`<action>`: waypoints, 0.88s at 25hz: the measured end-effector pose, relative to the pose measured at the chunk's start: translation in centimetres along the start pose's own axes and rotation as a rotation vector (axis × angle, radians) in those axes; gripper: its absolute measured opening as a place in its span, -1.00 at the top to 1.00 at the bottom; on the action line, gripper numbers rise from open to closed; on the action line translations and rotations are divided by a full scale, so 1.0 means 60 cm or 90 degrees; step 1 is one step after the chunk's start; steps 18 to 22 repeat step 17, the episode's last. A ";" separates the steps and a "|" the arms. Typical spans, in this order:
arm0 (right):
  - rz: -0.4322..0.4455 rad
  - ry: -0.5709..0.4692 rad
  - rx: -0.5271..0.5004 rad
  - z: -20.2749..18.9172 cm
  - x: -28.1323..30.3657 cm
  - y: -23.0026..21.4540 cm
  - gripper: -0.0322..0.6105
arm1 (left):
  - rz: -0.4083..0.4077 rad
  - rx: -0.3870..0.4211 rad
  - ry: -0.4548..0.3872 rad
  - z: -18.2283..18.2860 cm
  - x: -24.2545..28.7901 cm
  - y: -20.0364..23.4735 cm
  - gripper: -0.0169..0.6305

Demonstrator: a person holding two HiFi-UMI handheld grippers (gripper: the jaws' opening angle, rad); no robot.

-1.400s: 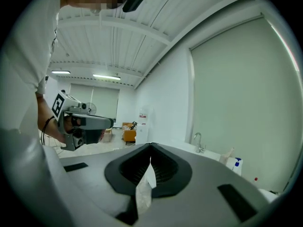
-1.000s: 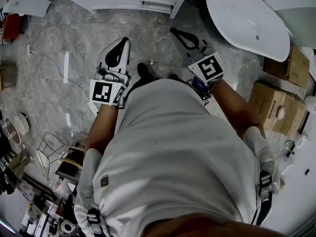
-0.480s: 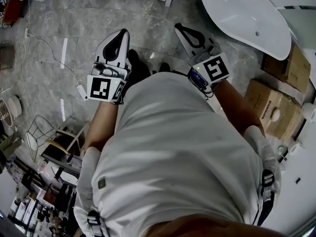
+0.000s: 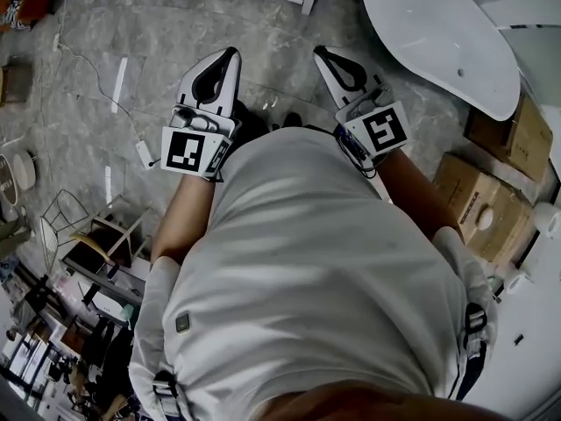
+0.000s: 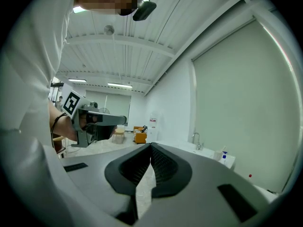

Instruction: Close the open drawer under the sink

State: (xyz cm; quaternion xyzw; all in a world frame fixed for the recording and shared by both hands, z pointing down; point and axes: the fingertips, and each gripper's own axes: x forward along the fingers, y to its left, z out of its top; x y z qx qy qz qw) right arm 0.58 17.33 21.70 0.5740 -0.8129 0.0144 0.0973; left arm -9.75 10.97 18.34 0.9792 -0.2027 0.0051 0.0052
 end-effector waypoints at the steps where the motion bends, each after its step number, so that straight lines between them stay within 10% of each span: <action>1: 0.002 -0.001 0.000 0.000 0.000 0.004 0.82 | 0.002 -0.001 0.000 0.000 -0.003 -0.001 0.92; 22: 0.014 -0.017 -0.003 0.022 -0.003 0.046 0.82 | 0.008 0.006 -0.014 0.018 -0.042 -0.004 0.92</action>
